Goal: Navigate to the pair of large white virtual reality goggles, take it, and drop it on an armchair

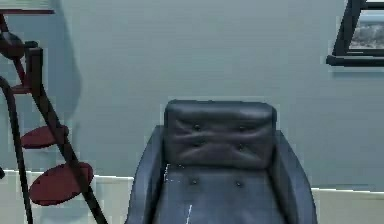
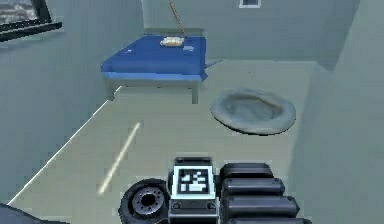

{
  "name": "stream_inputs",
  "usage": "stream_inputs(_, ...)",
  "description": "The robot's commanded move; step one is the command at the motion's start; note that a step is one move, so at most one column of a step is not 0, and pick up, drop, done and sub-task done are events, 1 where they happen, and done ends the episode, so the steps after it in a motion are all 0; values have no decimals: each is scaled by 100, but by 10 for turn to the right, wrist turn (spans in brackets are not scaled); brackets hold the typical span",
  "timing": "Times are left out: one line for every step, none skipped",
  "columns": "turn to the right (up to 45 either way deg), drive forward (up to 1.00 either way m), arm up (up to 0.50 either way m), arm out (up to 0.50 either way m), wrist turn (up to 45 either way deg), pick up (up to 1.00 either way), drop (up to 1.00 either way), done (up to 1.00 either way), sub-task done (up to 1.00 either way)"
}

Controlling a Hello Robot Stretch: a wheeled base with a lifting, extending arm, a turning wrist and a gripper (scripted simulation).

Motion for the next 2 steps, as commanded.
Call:
stream_inputs(-450,0,0,0,0,0,0,0,0)
stream_inputs(-240,0,0,0,0,0,0,0,0)
